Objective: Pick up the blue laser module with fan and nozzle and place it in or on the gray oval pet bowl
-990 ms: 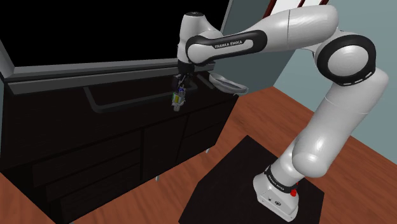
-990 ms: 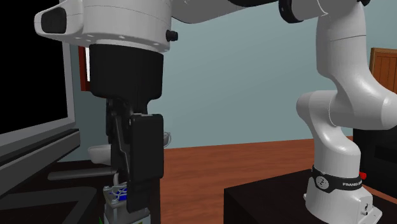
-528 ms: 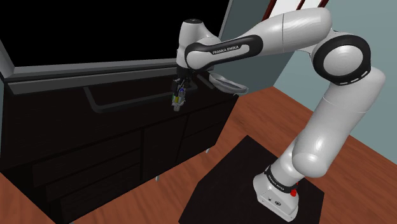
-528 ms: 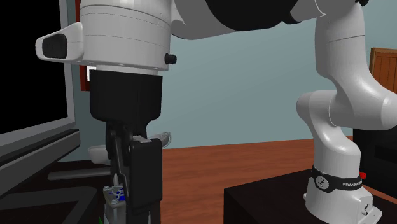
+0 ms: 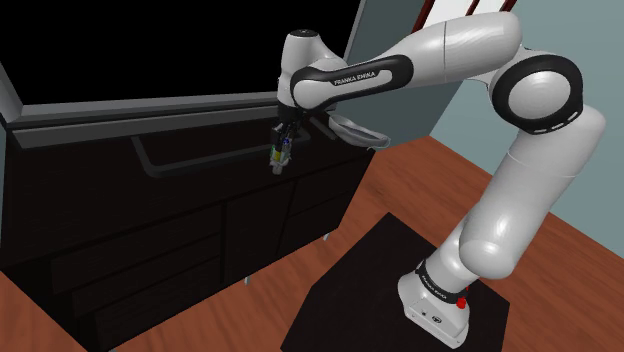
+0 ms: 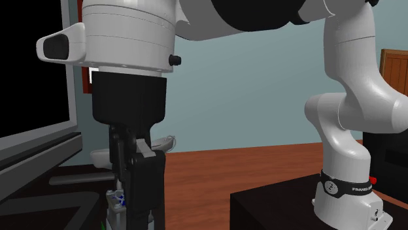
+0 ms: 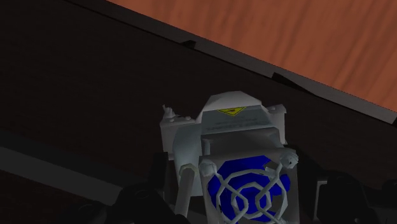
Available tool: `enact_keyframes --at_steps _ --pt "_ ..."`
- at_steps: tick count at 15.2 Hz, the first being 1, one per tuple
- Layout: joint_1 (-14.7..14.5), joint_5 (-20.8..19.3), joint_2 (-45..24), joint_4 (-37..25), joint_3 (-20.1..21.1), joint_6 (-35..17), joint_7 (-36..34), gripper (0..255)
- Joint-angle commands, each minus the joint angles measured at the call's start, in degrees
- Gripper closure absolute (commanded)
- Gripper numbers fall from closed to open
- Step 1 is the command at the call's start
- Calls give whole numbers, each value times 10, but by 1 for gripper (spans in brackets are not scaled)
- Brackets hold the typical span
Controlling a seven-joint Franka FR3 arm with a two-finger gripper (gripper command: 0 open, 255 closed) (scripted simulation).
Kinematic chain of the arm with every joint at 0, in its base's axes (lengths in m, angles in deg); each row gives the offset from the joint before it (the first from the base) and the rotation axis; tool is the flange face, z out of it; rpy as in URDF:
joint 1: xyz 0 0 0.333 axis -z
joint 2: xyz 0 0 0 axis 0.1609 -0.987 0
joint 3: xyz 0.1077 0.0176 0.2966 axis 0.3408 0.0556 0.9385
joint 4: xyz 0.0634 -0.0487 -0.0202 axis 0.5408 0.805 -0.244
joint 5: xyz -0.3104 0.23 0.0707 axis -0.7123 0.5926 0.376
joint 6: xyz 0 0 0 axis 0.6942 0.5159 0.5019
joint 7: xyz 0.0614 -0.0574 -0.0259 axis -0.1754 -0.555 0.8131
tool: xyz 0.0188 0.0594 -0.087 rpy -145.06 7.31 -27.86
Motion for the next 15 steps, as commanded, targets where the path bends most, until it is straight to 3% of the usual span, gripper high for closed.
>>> enact_keyframes --at_steps 1,6,15 --pt "0 0 0 0 0 0 0 255" --pt "0 0 0 0 0 0 0 255" --pt "0 10 23 -40 2 63 11 255"
